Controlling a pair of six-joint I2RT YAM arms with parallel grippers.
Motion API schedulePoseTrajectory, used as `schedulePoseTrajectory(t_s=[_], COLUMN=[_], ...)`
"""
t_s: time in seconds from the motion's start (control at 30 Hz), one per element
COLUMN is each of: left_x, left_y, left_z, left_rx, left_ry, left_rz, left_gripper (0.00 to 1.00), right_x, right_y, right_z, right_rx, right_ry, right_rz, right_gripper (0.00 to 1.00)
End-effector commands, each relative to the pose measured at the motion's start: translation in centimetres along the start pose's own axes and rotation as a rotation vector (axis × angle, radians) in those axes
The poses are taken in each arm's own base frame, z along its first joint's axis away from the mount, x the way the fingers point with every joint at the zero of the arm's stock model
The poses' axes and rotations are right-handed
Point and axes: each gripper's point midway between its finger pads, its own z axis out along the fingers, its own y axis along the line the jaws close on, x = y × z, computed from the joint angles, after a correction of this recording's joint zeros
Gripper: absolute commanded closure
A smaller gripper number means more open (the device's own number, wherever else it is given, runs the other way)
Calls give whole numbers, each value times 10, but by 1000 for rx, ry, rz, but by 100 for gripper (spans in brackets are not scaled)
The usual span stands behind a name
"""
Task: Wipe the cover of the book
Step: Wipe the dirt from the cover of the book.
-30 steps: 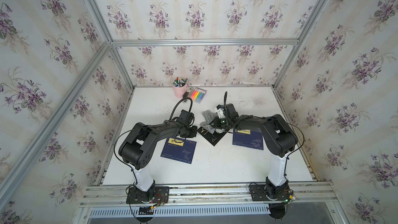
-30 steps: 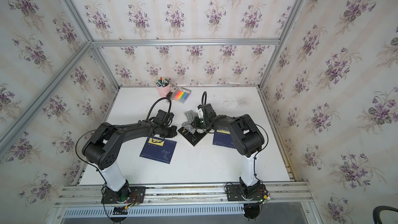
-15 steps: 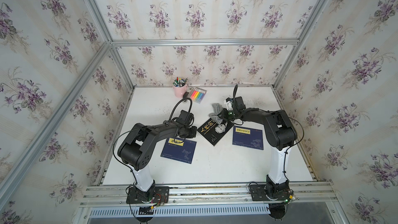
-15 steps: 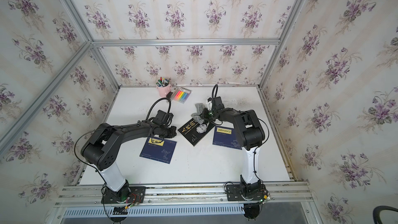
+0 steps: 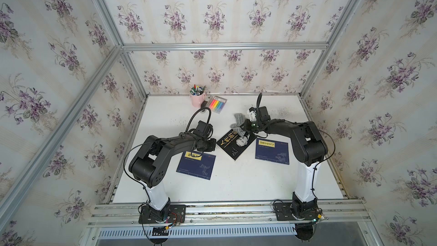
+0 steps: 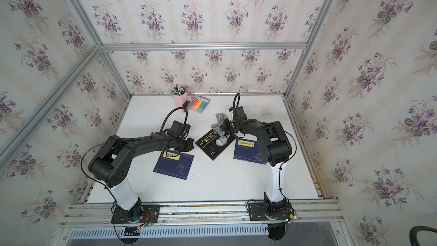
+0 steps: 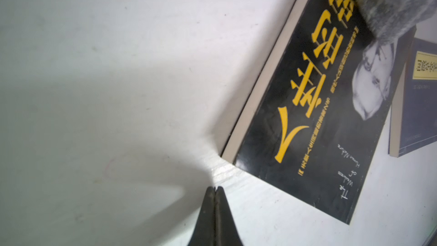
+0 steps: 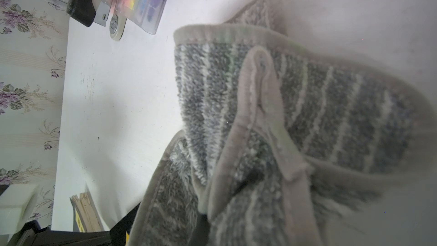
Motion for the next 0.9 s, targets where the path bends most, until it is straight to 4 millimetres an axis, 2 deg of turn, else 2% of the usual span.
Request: schedulePoseTrajectory(t_s=[0.0, 0.13, 0.2, 0.47, 0.63, 0.73, 0.87], left_x=[-4, -6, -7, -17, -23, -22, -13], left_y=[-3, -6, -7, -18, -28, -29, -30], left_z=[-2, -3, -4, -21, -31, -27, -10], left_rx=[12, 22, 24, 47, 70, 74, 93], left_ry=[-11, -15, -19, -66, -95, -78, -24], left_rz=[15, 16, 15, 30, 49, 55, 50], left_gripper=[98, 98, 98, 98, 97, 97, 97], right_x=[49, 89, 101, 95, 94, 95, 91], right_y=[1, 30, 43, 52, 50, 50, 51], right_z=[7, 16, 18, 11, 12, 14, 14], right_rx=[29, -14, -64, -77, -69, -70, -67], right_ry=[130, 189, 204, 188, 188, 190, 179], right_rz=[25, -23, -22, -33, -37, -32, -38], right_gripper=[100, 100, 100, 100, 100, 100, 100])
